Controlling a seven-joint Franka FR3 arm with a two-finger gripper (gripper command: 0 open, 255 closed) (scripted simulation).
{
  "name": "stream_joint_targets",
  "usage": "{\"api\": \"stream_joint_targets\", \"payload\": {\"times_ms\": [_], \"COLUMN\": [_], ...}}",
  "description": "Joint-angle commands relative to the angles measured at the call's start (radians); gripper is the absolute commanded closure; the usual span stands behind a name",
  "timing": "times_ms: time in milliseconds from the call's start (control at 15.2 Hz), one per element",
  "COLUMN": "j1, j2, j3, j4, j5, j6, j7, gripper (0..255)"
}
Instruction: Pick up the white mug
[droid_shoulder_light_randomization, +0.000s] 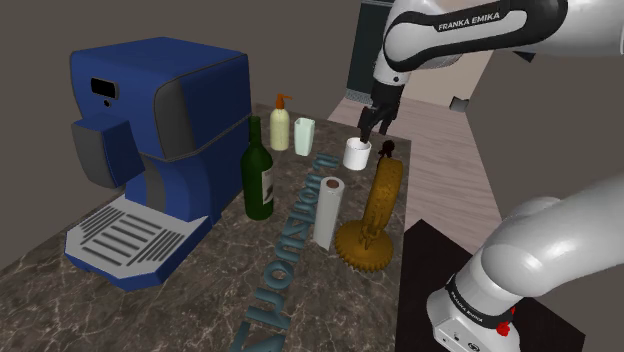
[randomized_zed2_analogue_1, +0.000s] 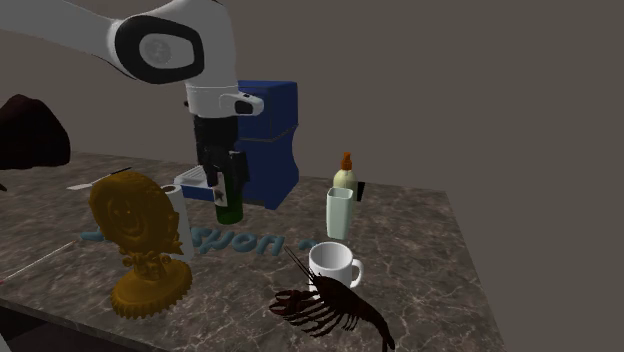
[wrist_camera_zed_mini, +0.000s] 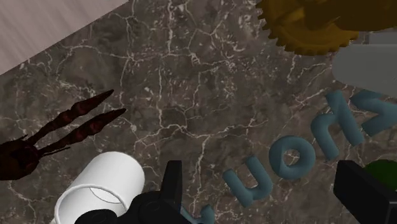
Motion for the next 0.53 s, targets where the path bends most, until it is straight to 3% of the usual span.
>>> {"api": "stream_joint_targets", "payload": {"times_ms": [0, 462], "j1": [-0.011, -0.034], "j2": [0.071, 0.329], "j3": [-0.018, -0.057], "j4": [0.018, 0.143], "j5": [-0.008, -0.007], "j6": [0.052, 0.177], "j7": [-0.019, -0.06], "gripper": [0, 0]}}
